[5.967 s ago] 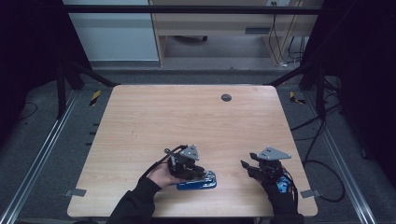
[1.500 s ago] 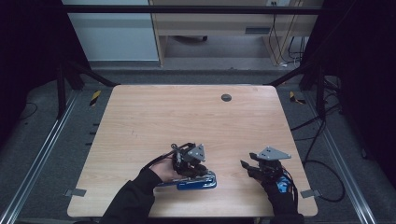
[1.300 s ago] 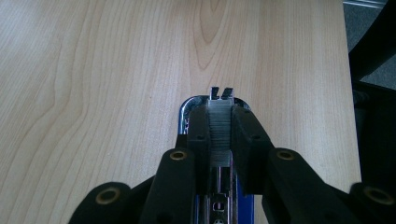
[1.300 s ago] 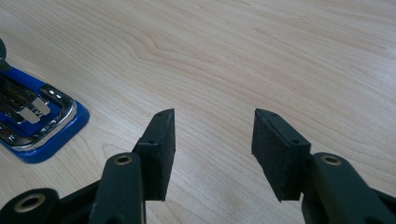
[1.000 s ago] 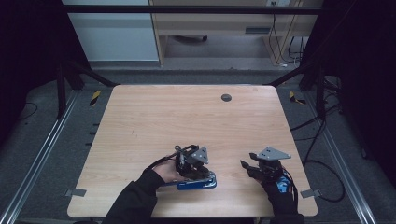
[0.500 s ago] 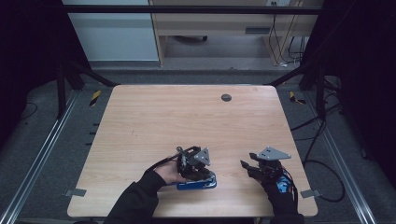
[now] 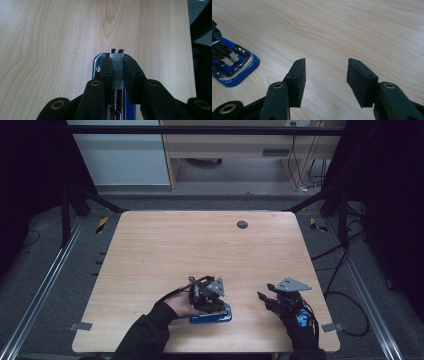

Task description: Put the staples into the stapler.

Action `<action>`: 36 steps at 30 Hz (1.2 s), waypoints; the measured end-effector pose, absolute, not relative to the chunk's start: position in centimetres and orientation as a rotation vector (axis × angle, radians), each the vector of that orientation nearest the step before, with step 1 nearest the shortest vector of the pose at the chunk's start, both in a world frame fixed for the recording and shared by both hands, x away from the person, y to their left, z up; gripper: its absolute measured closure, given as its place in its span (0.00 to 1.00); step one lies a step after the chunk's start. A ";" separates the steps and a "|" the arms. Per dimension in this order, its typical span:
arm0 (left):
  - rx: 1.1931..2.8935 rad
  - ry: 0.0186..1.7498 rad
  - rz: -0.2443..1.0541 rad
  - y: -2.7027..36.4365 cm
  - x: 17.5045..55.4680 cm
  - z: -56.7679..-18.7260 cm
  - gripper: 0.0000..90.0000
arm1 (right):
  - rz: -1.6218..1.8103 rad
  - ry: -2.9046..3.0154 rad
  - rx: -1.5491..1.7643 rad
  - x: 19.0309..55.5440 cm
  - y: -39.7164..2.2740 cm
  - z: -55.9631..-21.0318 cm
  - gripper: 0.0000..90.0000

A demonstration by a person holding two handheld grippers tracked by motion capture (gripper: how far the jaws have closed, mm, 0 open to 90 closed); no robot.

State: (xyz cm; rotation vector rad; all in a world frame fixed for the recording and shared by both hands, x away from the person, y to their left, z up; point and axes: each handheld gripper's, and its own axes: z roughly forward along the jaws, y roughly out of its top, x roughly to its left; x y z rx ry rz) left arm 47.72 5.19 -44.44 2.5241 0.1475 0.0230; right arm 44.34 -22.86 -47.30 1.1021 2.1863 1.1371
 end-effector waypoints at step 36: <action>2.538 0.155 0.024 4.8 47.7 -44.7 0.86 | 1.137 2.185 1.103 44.3 -22.9 -47.3 0.55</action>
